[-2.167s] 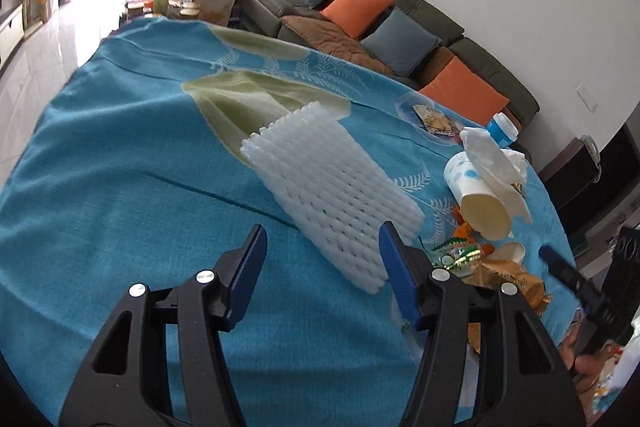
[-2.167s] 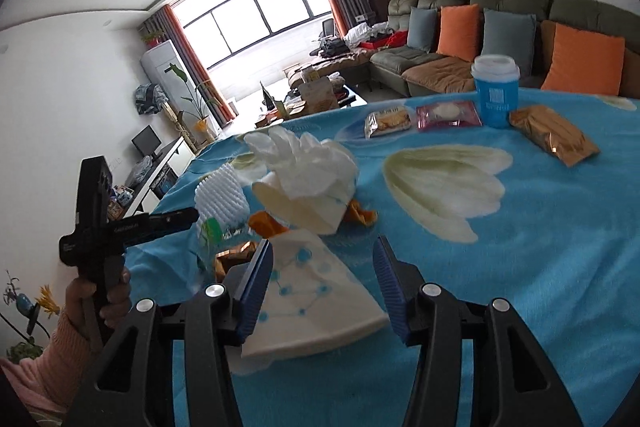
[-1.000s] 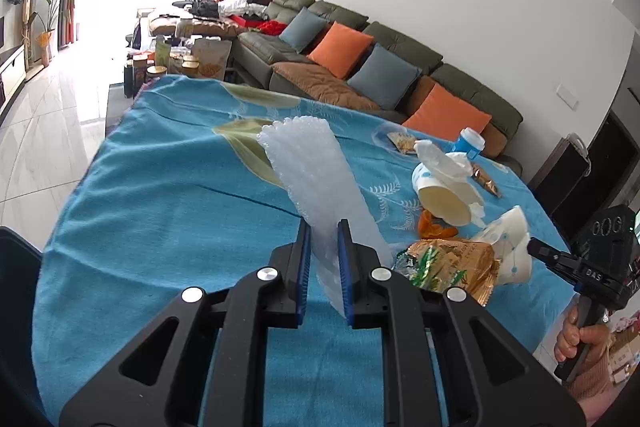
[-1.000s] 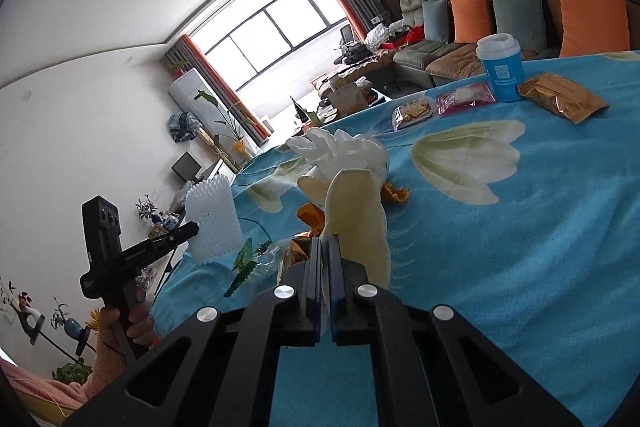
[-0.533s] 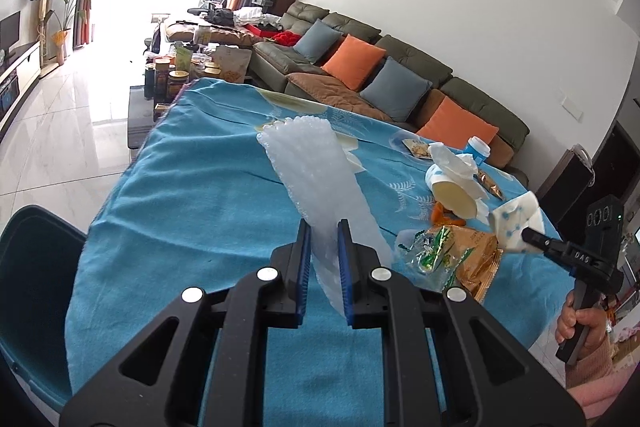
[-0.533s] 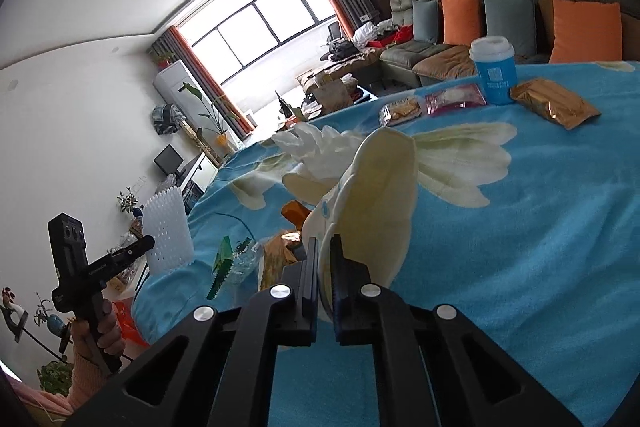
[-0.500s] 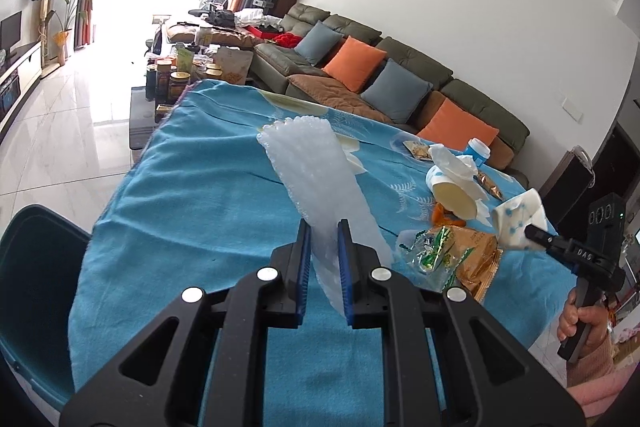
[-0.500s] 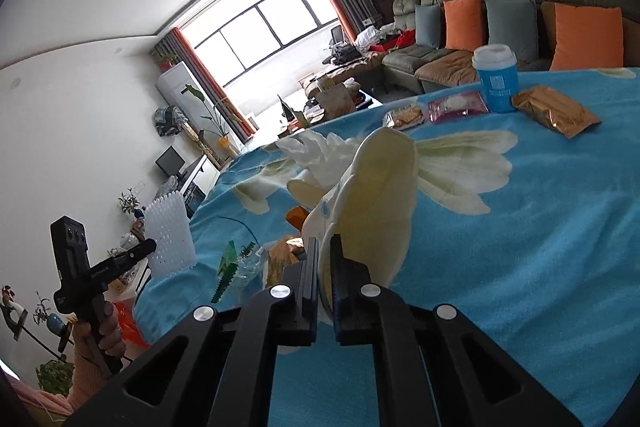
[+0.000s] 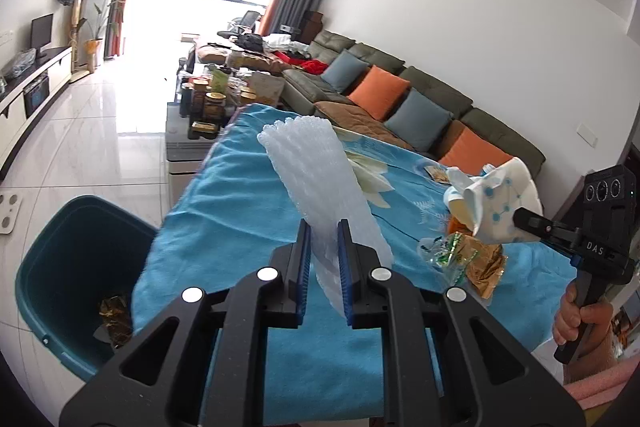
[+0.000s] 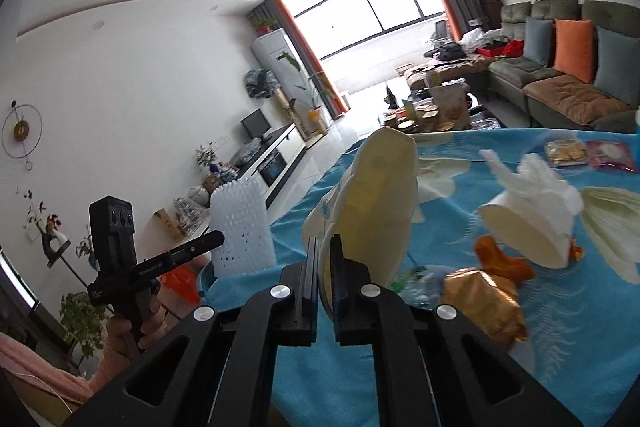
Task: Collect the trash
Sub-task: 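Carry foam net and paper cup to the teal bin and release both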
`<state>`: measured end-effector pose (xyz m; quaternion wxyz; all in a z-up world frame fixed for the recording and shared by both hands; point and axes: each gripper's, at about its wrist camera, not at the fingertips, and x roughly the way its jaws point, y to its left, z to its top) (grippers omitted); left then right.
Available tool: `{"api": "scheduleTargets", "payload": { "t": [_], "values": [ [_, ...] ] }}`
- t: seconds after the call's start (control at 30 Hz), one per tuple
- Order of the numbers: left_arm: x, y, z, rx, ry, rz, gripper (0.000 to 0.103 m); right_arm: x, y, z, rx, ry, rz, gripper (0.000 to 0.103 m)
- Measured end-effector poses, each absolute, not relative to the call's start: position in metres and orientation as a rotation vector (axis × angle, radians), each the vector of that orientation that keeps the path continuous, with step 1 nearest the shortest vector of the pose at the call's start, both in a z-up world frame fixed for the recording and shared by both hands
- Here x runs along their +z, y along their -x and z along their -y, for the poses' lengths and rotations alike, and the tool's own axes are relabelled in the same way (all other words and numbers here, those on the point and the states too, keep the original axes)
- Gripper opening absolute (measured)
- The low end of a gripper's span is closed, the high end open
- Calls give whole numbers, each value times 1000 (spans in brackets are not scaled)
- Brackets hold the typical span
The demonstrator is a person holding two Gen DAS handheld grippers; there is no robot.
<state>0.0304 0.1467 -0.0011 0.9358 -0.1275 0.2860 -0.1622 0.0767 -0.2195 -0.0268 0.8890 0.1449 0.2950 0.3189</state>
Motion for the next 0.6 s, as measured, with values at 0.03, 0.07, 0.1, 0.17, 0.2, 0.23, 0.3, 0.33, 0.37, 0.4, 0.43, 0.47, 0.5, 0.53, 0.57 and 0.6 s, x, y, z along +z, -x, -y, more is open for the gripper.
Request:
{"api": "scheduleTargets", "payload": {
  "t": [0.03,0.07,0.1,0.17,0.2,0.23,0.3,0.33,0.37,0.4,0.43,0.47,0.5,0.53,0.57,0.6],
  "values": [
    [-1,-26,-152,-321,265,-581,14,-28,-82,207,692,-288,-625,5],
    [0,-23,-158,-307,270,-577,14,-29,-86,198,713,-279,-634,5],
    [0,-20,-164,-287,275,-574,14,-30,-91,188,737,-270,-644,5],
    [-2,-13,-178,-249,292,-571,14,-31,-100,168,780,-244,-661,5],
    [-3,-10,-184,-231,298,-570,14,-32,-105,159,800,-231,-668,5],
    [-4,-7,-192,-208,306,-569,14,-32,-109,149,826,-220,-676,5],
    [-7,0,-206,-167,325,-567,14,-33,-118,131,862,-199,-690,5],
    [-8,3,-213,-149,334,-566,14,-34,-121,122,881,-192,-697,5],
    [-9,5,-219,-127,341,-566,14,-34,-123,111,899,-185,-704,5],
    [-9,7,-228,-101,348,-567,14,-35,-126,102,913,-173,-713,5],
    [-9,10,-234,-84,355,-566,14,-36,-128,94,926,-163,-719,5],
    [-10,12,-241,-67,362,-566,14,-36,-131,87,943,-157,-727,5],
    [-11,15,-249,-45,366,-567,14,-38,-134,79,960,-155,-738,5],
    [-13,18,-256,-28,370,-568,14,-37,-135,74,969,-153,-745,5],
    [-14,20,-262,-9,375,-569,14,-38,-137,67,978,-152,-753,5],
    [-15,22,-269,4,380,-569,14,-38,-139,61,989,-150,-761,5]
  ]
}}
